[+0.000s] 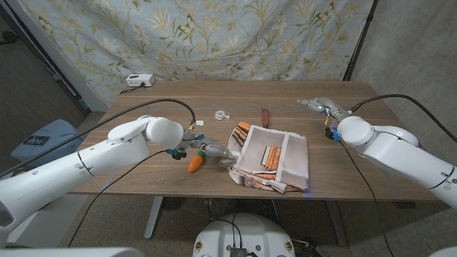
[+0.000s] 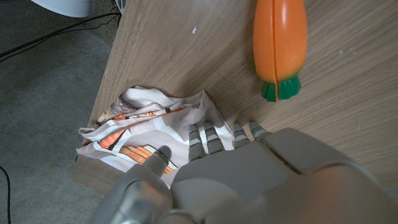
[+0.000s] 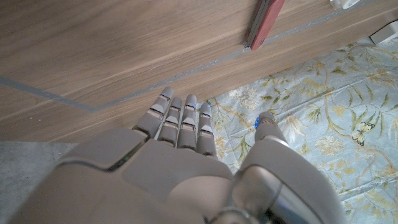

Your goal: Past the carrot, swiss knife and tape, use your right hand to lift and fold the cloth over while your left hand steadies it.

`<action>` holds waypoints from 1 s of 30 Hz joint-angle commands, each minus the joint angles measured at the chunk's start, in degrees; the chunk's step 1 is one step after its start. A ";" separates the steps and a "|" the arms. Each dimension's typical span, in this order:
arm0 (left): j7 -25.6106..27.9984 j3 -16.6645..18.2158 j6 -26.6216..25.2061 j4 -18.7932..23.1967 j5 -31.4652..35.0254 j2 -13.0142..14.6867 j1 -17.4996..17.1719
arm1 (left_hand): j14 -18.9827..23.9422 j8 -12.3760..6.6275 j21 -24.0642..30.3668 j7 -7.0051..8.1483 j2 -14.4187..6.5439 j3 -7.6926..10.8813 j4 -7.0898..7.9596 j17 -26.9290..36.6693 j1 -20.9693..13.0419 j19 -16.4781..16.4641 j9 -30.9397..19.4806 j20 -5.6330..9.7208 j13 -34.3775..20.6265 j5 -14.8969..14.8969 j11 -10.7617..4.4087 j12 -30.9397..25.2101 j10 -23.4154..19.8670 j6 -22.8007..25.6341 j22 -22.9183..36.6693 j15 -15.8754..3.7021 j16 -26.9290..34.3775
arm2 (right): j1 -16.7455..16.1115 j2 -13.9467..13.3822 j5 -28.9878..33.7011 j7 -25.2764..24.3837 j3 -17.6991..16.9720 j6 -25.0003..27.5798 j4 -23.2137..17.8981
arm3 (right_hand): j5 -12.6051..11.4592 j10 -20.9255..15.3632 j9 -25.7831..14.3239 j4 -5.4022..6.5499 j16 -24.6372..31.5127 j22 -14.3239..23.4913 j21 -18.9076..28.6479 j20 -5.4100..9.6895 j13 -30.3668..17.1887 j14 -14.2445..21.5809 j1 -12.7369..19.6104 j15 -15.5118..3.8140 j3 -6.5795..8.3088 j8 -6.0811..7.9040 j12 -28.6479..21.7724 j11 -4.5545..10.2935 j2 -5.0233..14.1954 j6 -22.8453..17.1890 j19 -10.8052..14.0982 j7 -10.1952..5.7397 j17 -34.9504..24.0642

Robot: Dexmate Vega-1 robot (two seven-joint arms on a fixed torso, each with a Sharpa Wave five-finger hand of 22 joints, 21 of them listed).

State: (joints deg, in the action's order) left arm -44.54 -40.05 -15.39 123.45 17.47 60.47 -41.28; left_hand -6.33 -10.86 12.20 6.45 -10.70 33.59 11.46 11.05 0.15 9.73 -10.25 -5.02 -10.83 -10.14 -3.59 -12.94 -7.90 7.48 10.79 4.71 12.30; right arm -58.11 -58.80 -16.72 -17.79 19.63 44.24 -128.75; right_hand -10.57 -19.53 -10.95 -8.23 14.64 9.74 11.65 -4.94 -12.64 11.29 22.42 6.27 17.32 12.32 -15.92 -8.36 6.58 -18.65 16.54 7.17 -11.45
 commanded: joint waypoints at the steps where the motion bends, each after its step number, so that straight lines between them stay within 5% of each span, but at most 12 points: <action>1: -0.01 -0.06 -0.47 0.11 0.03 0.11 0.37 | 0.31 -0.15 0.17 0.04 0.01 0.20 0.10 0.19 0.55 6.01 -0.27 0.07 -0.08 0.05 -0.09 -0.22 -0.39 0.57 0.11 0.07 0.15 | 2.05 -2.63 -0.80 1.23 1.54 6.52 -2.90 | -0.02 -1.28 -0.15 -0.78 0.46 0.14 -0.19 -0.51 -0.36 1.16 1.02 0.07 0.24 0.75 -0.65 -0.29 -0.10 -0.97 0.28 0.25 -0.07; 30: -0.45 -0.83 -1.23 -0.11 0.45 -0.60 1.26 | 0.35 -0.03 0.21 0.06 -0.03 0.20 0.06 0.19 0.49 6.06 -0.27 0.00 -0.11 0.05 0.07 0.02 -0.45 0.61 0.09 -0.01 -0.09 | 9.34 -6.42 -2.50 7.14 8.57 16.08 -4.85 | -0.34 -7.15 -0.52 -2.25 0.54 0.07 -0.23 -2.86 -2.73 6.08 7.90 1.00 2.08 0.85 -4.76 -1.08 -1.19 -4.70 1.84 2.64 -0.33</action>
State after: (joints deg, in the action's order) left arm -44.77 -40.61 -16.23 123.30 17.71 60.02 -40.33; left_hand -6.24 -10.86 12.20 6.45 -10.70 33.59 11.46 11.05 0.15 9.73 -10.25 -5.02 -10.92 -10.14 -3.58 -13.07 -7.89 7.47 10.79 4.81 12.30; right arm -51.48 -64.22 -18.97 -12.93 25.46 57.72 -133.43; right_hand -10.58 -25.99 -11.30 -10.28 15.28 9.73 11.44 -7.28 -15.07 16.81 29.13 7.21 18.90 13.19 -20.18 -9.29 5.48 -22.64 18.29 8.70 -11.61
